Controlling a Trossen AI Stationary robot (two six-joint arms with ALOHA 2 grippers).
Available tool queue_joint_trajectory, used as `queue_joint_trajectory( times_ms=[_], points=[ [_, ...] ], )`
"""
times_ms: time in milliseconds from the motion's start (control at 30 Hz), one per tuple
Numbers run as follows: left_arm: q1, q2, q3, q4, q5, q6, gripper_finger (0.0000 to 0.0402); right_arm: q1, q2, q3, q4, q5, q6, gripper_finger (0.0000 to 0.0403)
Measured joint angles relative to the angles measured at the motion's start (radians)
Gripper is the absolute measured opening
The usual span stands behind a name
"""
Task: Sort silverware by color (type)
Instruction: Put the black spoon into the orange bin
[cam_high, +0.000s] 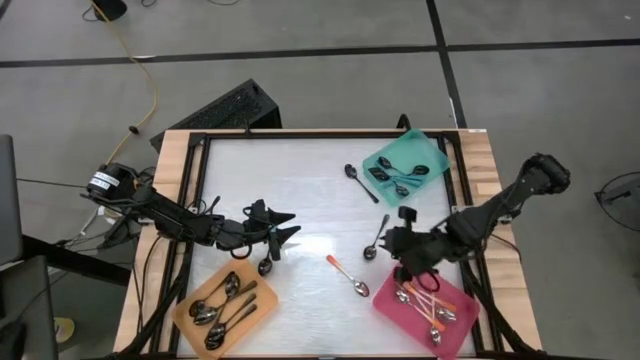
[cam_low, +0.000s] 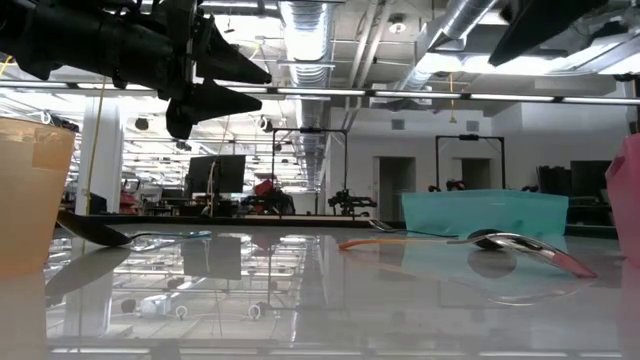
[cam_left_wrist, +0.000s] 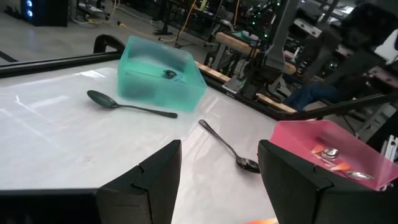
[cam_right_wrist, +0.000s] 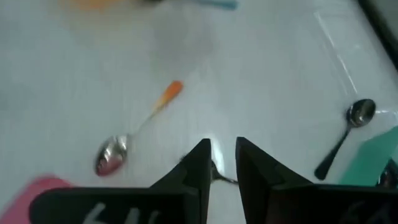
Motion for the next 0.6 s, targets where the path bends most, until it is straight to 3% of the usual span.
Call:
queue_joint_trajectory(
  times_ms=[200,367,600],
  points=[
    [0.0,0.0,0.0,-0.009,0.001,0.0,0.0197,-0.133,0.0,-0.001,0.001,-0.123,-0.187,0.0109],
    [0.0,0.0,0.0,-0.012,0.001,0.001,0.0197,-0.196,0.0,-0.001,0.0,-0.149,-0.319,0.0149],
    [0.0,0.0,0.0,-0.034,0.001,0.003,0.0197,-0.29,0.0,-0.016,-0.001,-0.218,-0.376,0.0175]
  ],
)
